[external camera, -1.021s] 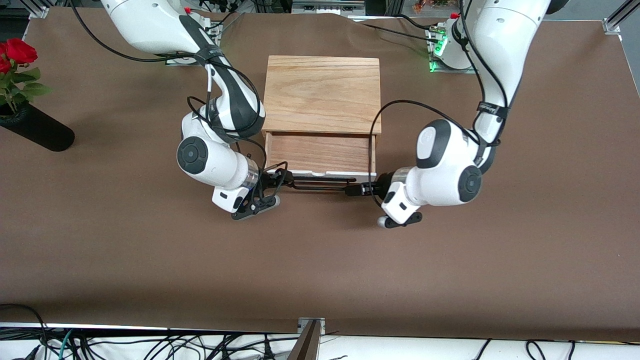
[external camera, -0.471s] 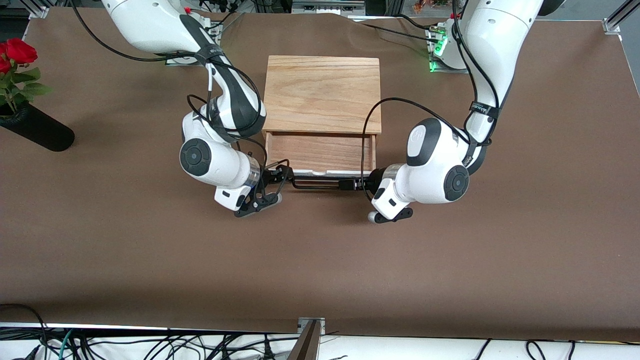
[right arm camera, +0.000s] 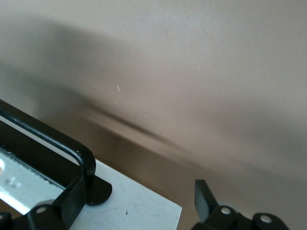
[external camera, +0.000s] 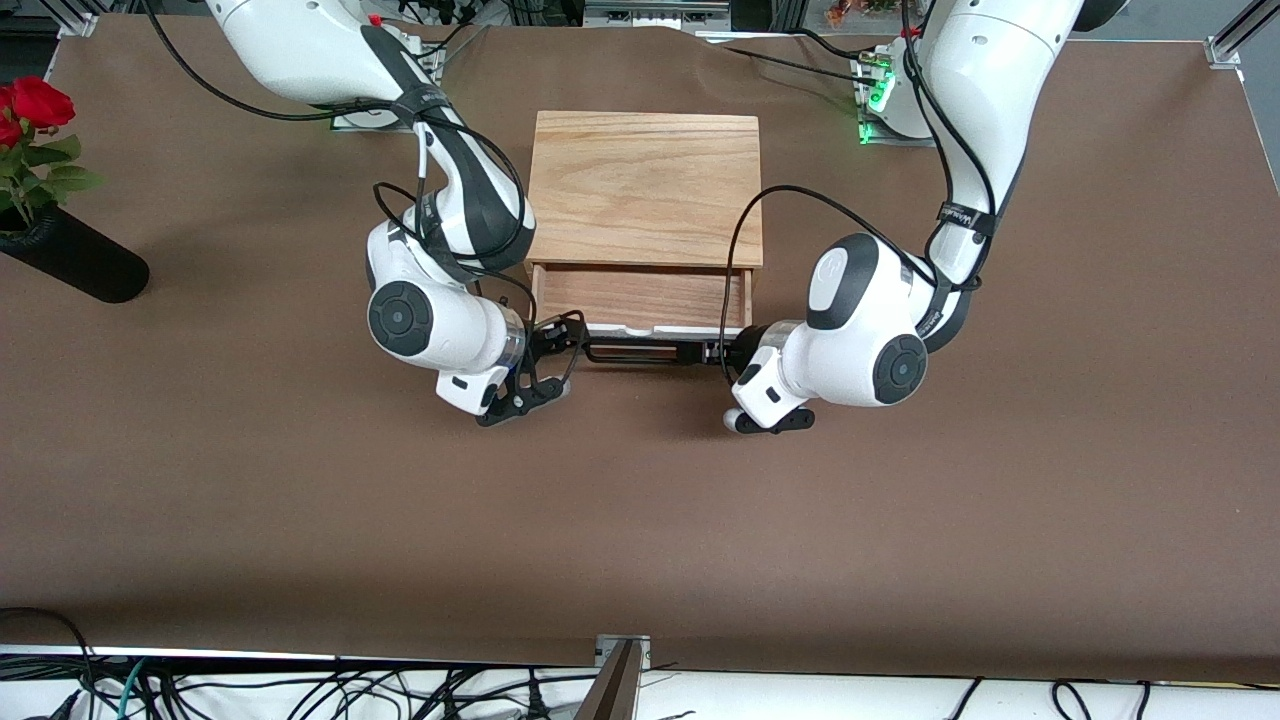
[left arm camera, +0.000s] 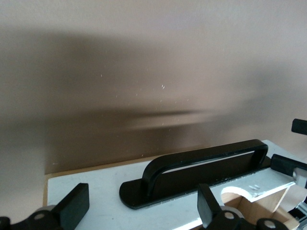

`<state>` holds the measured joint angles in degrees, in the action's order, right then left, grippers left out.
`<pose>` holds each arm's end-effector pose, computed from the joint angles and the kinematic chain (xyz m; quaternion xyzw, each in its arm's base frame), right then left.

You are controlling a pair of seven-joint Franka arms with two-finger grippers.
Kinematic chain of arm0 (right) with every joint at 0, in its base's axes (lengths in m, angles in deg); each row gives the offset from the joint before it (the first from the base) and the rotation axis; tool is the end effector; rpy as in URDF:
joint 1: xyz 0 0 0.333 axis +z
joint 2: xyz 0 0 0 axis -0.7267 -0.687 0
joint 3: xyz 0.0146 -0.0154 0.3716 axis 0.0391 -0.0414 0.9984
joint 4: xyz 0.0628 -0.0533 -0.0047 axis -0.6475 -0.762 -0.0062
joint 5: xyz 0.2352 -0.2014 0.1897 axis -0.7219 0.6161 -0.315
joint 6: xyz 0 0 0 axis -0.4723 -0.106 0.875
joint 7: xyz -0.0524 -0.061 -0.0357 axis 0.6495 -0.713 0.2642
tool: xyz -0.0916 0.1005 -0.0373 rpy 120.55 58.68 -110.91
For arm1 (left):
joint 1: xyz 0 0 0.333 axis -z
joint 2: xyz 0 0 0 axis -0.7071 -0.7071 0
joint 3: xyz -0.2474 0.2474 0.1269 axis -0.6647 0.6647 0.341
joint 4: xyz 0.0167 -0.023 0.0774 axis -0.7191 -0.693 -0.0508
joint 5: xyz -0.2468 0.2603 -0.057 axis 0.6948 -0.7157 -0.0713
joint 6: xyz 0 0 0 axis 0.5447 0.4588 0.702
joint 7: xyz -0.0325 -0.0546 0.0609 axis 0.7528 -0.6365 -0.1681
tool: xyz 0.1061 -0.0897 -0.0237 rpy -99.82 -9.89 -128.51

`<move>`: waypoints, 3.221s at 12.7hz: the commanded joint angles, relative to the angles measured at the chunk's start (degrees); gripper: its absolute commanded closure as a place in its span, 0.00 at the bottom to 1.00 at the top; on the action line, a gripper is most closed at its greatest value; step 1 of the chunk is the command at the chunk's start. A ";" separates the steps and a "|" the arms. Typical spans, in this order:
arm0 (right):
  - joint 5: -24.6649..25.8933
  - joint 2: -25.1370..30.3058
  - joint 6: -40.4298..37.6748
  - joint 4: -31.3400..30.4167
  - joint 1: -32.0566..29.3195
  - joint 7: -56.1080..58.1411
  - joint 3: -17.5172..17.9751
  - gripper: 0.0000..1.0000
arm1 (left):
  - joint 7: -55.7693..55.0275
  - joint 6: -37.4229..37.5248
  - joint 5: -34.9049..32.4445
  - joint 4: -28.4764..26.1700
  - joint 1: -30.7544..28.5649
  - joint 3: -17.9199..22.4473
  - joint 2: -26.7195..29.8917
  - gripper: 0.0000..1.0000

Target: Close drawer with both arms simultaneously

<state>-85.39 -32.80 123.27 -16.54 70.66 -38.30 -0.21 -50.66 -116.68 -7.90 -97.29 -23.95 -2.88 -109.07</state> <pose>0.6067 0.3667 0.3326 -0.9703 -0.1689 0.0875 0.1493 0.6158 -0.3620 0.3277 0.9491 0.0386 -0.1990 0.2413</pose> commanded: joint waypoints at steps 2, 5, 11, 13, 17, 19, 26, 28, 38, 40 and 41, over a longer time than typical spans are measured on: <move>-0.84 0.56 -4.65 -0.41 0.29 0.65 -0.08 0.00 | 1.25 5.93 -1.40 -1.55 1.37 0.44 -0.28 0.00; -0.84 0.65 -7.55 -0.41 0.29 0.74 0.18 0.00 | 1.69 10.24 -3.94 -1.55 1.37 0.36 -0.02 0.00; -0.84 1.09 -14.92 -0.33 0.20 0.91 1.50 0.00 | 1.69 16.75 -4.03 -1.55 1.63 0.36 2.09 0.00; -0.75 1.09 -17.56 -0.33 0.20 1.18 1.50 0.00 | 1.69 17.81 -4.03 -1.64 1.72 0.36 2.53 0.00; -0.84 1.00 -21.09 -0.33 0.29 1.18 2.11 0.00 | 1.69 18.25 -4.03 -2.25 1.45 0.36 2.71 0.00; -0.84 0.74 -21.71 -0.33 0.29 1.18 2.91 0.00 | 0.99 18.34 -4.03 -1.64 0.41 0.88 3.67 0.00; -0.75 -0.05 -21.01 1.07 0.29 1.27 3.88 0.00 | 3.43 22.99 -14.47 4.52 -10.05 0.71 8.49 0.00; -0.66 -1.37 -21.01 5.45 -0.32 1.36 3.70 0.00 | 10.80 23.26 -18.51 4.34 -12.42 1.15 12.18 0.00; 2.24 -0.85 -17.31 17.51 -5.69 4.08 -7.62 0.00 | 13.38 27.56 -31.37 3.11 -25.00 2.02 27.48 0.00; 2.24 -0.41 -18.62 17.52 -5.69 3.99 -10.79 0.00 | 13.29 29.32 -32.32 1.80 -25.44 2.12 30.03 0.00; 2.59 0.64 -20.29 17.52 -5.60 3.90 -14.02 0.00 | 13.21 29.32 -32.51 0.14 -25.53 2.03 31.78 0.00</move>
<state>-83.78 -33.44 105.73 0.31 64.61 -34.46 -11.13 -36.62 -87.22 -38.56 -93.13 -49.38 -0.43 -80.80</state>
